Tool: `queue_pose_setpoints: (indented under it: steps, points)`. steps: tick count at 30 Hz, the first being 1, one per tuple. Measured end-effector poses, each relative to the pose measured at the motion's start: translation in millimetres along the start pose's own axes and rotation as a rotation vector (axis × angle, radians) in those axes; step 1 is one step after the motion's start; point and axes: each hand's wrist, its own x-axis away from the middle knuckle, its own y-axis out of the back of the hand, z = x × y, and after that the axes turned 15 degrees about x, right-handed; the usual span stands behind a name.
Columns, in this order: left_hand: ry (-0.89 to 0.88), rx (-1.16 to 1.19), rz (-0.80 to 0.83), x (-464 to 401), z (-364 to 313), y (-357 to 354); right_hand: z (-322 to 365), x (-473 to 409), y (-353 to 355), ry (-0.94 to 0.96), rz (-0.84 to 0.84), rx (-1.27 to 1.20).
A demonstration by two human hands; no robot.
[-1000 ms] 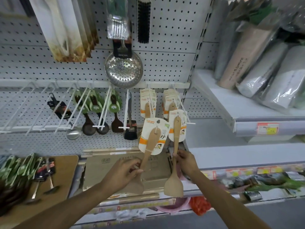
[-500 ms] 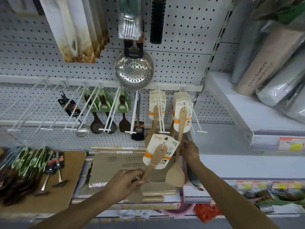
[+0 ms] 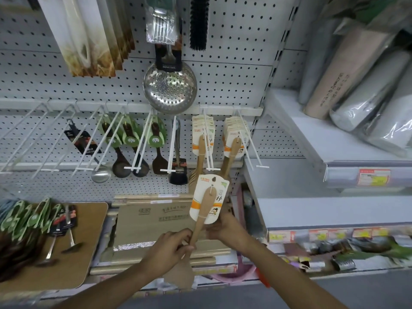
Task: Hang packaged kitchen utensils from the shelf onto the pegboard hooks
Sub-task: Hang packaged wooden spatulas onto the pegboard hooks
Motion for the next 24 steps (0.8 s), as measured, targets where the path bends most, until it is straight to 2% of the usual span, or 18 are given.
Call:
queue_pose_setpoints:
  steps: [4, 9, 20, 24]
  points:
    - [0.002, 0.066, -0.015, -2.9, -1.0, -5.6, -0.6, 10.1, -15.7, 0.012, -0.108, -0.170]
    - [0.013, 0.161, -0.013, -4.0, -5.7, -12.9, 5.6, 9.7, -23.5, 0.002, -0.257, -0.259]
    - [0.069, 0.235, -0.032, -14.1, -6.2, -16.4, 9.5, -4.1, -25.4, -0.071, -0.340, -0.319]
    - [0.129, 0.152, -0.092, -22.4, 2.5, -17.1, 16.0, -20.4, -19.1, -0.065, -0.350, -0.328]
